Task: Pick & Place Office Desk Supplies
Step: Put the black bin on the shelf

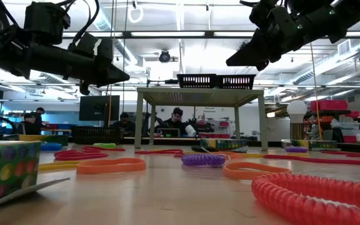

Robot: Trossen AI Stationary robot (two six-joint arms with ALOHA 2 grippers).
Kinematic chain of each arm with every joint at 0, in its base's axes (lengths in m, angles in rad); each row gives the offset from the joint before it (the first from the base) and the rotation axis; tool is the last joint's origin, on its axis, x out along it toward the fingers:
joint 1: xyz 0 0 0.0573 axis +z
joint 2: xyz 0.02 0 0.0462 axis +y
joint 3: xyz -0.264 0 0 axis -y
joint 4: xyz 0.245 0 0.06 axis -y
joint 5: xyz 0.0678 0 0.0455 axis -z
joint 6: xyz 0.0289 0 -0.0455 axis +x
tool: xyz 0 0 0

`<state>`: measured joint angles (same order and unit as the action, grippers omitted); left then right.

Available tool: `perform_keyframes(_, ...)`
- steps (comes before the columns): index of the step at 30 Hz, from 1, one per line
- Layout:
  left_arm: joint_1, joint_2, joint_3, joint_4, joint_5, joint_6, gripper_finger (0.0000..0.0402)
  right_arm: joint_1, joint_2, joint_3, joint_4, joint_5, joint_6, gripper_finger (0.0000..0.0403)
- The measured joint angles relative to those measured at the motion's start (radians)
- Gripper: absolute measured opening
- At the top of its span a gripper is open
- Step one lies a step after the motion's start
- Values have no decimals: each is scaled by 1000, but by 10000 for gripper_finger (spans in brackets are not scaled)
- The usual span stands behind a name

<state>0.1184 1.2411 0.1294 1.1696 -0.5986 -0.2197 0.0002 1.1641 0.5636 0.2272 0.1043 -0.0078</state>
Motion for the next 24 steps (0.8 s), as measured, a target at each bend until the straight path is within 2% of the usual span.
perform_keyframes(9, 53, 0, 0, -1, 5, 18, 6, 0, 0, 0, 0, 0, -7, 7)
perform_keyframes(24, 192, 0, 0, -55, 163, -32, 6, 0, 0, 0, 0, 0, -7, 7)
